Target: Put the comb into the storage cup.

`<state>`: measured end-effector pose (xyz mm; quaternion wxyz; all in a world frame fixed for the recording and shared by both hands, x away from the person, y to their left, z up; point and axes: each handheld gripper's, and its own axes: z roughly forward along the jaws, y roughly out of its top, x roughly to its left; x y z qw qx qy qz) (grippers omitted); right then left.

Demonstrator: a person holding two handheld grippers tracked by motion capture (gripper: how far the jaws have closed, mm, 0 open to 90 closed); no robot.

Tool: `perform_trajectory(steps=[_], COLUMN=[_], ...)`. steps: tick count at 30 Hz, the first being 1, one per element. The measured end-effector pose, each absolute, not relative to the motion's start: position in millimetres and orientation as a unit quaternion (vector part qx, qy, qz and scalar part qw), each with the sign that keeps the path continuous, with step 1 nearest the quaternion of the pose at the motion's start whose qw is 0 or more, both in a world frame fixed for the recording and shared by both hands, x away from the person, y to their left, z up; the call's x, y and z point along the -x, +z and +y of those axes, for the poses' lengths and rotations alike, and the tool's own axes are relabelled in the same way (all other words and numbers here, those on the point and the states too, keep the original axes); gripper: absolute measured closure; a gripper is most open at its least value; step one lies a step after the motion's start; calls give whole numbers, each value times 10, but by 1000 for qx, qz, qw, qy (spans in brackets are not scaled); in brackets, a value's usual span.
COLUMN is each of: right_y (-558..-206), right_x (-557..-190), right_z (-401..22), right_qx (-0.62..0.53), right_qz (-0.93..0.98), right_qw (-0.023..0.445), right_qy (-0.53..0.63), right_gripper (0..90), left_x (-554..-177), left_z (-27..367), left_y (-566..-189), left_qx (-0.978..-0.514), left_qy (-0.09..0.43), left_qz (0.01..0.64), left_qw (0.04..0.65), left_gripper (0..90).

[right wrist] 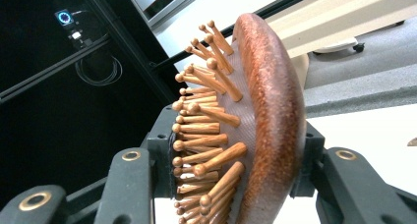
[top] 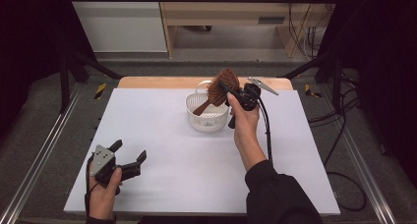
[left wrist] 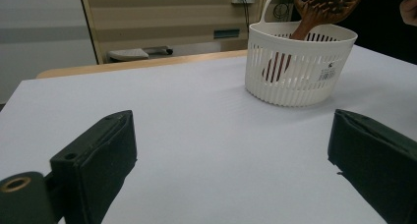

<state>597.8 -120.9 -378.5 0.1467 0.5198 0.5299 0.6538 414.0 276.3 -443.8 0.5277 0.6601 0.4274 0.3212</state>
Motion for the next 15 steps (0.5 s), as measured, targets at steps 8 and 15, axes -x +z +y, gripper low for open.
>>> perform_trajectory(steps=[8, 15], right_y=[-3820, -3845], right_x=[-5977, -5972], right_z=[-1196, -1177], right_qx=[-520, -520], right_qz=[529, 531], right_qw=[142, 139], right_qy=[655, 654], right_gripper=[510, 510], left_x=[-4142, -4141], left_z=[2760, 2760], left_y=[-4440, -4440], left_qx=[-661, -661], left_qy=[320, 320], left_qz=[427, 427], left_qw=[527, 528], left_gripper=[45, 45])
